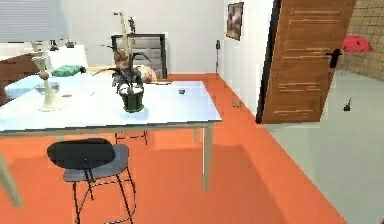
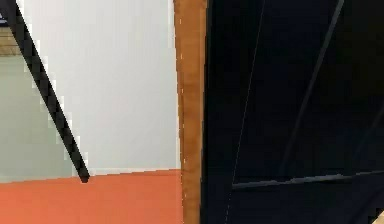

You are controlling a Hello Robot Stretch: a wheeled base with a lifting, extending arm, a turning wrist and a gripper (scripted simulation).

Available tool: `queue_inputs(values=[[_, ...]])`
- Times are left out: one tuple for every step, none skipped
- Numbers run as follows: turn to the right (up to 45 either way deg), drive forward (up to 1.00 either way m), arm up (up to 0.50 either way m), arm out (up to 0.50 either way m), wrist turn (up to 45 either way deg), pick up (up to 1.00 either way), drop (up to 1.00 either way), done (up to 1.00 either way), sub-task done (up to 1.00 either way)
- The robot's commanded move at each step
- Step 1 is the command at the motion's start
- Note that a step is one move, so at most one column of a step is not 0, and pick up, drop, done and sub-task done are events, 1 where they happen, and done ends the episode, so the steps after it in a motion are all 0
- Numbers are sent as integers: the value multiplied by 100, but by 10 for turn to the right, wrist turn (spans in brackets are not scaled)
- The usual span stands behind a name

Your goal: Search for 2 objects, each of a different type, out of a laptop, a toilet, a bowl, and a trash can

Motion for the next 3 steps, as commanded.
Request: queue_inputs(values=[[-90,0,0,0,0,0,0,0,0],[0,15,0,0,0,0,0,0,0],[-450,0,0,0,0,0,0,0,0]])
